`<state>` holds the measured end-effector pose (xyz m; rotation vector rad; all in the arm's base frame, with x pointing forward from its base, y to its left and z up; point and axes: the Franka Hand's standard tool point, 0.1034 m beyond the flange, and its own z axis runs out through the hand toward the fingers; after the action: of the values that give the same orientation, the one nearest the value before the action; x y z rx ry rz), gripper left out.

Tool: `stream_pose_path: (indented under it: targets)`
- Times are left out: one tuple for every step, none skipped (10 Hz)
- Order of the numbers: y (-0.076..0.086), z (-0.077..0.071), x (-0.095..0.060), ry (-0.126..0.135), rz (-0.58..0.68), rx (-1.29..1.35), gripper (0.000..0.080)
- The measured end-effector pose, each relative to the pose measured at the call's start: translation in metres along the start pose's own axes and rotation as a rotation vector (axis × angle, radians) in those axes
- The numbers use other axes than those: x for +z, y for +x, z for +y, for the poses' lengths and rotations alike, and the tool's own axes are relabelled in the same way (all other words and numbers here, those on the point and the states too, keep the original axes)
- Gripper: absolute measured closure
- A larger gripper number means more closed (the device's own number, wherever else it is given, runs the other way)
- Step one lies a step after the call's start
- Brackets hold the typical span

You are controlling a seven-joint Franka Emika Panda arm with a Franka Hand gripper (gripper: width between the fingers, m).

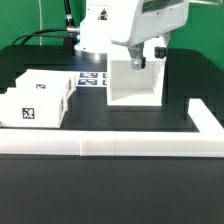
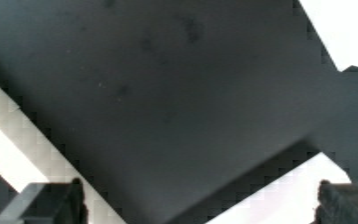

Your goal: Assemble drawer

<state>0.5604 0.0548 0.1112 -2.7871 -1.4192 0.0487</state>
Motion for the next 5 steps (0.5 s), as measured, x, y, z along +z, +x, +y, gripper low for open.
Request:
stream_pose_path:
  targets:
    - [0.000,-0.002,-0.002,-0.011,0.013,0.062,0.0150]
    - [-0.007,-0.013,-0.009,-0.031,0.029,0.156,0.0150]
    - [-0.014,-0.029,-0.015,-0.034,0.027,0.244,0.0150]
    - [-0.017,-0.045,-0.020,-0.037,0.024,0.319,0.0150]
    - [-0.019,-0.055,-0.023,-0.038,0.024,0.350,0.0150]
